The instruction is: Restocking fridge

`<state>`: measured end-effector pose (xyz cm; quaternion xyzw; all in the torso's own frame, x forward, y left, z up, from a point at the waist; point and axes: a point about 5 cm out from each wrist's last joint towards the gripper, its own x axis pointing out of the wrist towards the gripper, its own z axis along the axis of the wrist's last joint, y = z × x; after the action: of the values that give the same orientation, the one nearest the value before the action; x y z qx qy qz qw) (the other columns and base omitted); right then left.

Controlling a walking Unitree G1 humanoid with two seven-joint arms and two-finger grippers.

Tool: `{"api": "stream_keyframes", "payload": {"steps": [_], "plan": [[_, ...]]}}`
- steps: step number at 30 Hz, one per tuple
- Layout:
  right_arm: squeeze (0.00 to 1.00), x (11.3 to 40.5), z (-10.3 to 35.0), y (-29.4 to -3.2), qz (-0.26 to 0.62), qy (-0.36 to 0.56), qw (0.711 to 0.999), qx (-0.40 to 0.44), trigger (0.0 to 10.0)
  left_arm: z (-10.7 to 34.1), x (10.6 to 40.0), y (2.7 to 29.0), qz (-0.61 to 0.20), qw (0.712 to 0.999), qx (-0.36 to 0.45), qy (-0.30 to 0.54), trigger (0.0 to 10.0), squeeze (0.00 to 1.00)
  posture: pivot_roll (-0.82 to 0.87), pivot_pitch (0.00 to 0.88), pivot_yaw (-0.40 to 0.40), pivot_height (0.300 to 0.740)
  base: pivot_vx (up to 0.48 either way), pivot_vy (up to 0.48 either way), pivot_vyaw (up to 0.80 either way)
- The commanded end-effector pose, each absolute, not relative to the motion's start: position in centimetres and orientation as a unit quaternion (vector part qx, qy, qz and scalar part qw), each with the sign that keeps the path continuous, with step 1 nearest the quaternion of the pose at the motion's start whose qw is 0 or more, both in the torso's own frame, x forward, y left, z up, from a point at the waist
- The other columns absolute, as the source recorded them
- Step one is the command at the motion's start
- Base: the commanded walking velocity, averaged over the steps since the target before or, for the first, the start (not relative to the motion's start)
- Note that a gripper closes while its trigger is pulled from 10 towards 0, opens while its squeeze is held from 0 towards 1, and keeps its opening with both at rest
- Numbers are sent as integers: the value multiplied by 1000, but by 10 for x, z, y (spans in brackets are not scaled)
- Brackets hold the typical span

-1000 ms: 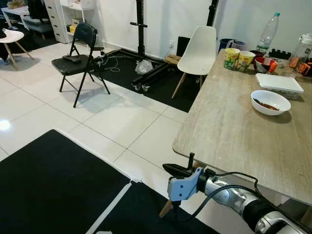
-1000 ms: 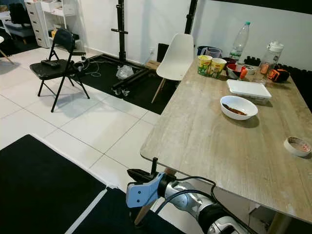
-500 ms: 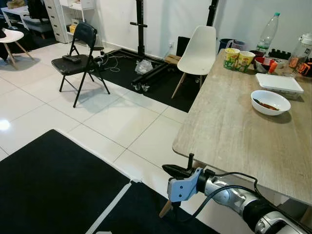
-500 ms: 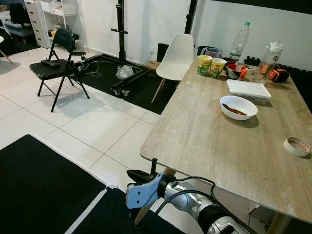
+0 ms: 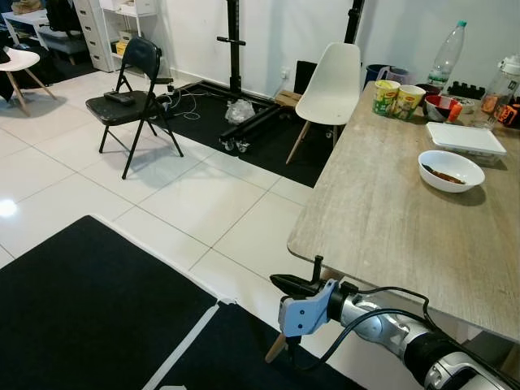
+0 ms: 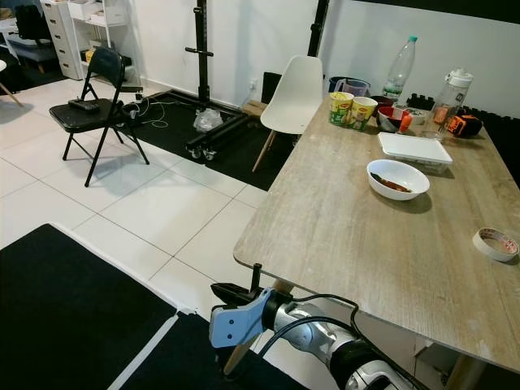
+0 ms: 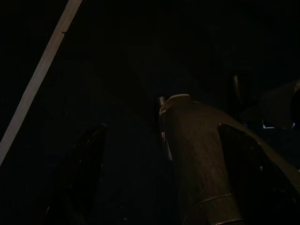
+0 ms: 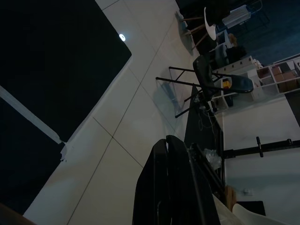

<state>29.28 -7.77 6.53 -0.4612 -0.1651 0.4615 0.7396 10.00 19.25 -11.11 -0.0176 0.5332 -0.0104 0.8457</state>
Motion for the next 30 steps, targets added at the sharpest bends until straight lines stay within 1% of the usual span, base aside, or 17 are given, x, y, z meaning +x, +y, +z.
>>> {"api": "stream_keyframes", "payload": {"steps": [1, 30], "plan": [[0, 294, 66, -77, 462, -167, 739, -462, 10000, -116, 83, 187, -13, 829, -28, 559, 10000, 0, -66, 0, -59, 740, 0, 0, 0], [0, 293, 67, -77, 467, -169, 737, -459, 10000, -117, 78, 184, -14, 825, -37, 563, 10000, 0, -45, 0, -51, 740, 0, 0, 0]]}}
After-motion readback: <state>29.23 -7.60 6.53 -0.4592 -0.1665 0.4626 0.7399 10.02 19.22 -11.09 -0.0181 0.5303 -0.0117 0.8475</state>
